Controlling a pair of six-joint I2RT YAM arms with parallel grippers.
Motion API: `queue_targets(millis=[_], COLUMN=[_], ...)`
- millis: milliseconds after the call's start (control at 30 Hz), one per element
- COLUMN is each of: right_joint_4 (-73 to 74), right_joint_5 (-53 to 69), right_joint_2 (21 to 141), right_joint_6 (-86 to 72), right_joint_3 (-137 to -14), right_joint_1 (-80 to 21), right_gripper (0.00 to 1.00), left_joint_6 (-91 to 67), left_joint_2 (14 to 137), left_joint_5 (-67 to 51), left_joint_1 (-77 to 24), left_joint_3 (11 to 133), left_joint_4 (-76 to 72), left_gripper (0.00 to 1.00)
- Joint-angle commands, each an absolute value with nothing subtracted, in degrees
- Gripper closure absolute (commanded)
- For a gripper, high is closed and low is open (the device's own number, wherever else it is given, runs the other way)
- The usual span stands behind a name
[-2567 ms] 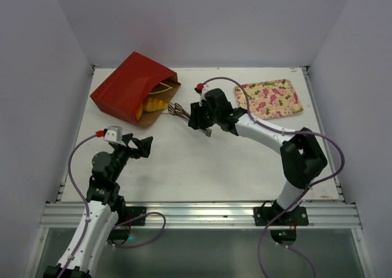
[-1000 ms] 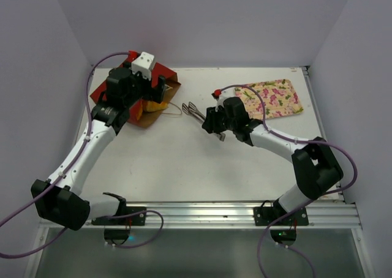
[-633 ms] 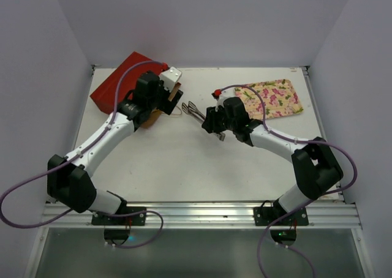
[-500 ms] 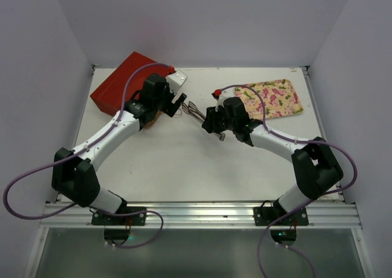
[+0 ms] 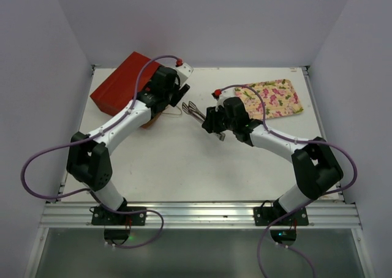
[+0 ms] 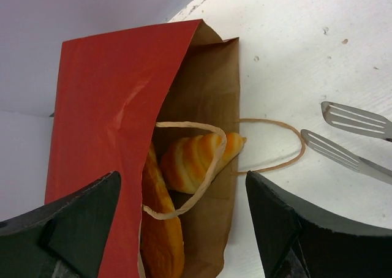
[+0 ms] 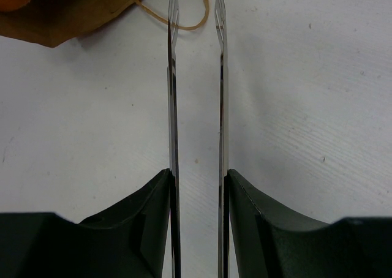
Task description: Take the fake bread out of the paper bag
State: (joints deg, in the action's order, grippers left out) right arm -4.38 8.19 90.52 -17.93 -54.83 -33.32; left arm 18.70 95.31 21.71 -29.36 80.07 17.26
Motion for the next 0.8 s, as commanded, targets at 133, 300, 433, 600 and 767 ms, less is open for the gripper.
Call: queue_targets(millis=[133, 300, 433, 600, 767], right_joint_4=[-7.21, -7.29, -7.65, -8.44, -9.14], right_joint_5=[7.12, 7.21, 7.73, 8.96, 9.49], right_joint_2=[89.74, 89.91, 90.09, 89.91, 89.65], right_joint_6=[-17.40, -17.40, -17.40, -17.05, -16.79], right_joint_3=[-55.02, -55.02, -54.93, -54.49, -54.14], right_joint_1=[-33.31, -33.31, -33.40, -33.40, -33.31], right_gripper=[0.56, 0.56, 0.56, 0.56, 0.56], left_joint_6=[21.09, 21.18, 21.53, 22.76, 23.56], left_joint_2=[97.21, 97.47, 96.51, 94.66, 91.06], left_joint_5=[24.09, 21.02, 13.99, 8.27, 8.26], left_joint_1=[-29.88, -29.97, -30.06, -30.67, -32.43], left_joint_3=[83.85, 84.55, 84.29, 83.32, 80.86], left_joint_4=[16.17, 17.40, 17.32, 16.96, 17.40], left_gripper=[0.40, 0.94, 1.00, 1.00, 1.00])
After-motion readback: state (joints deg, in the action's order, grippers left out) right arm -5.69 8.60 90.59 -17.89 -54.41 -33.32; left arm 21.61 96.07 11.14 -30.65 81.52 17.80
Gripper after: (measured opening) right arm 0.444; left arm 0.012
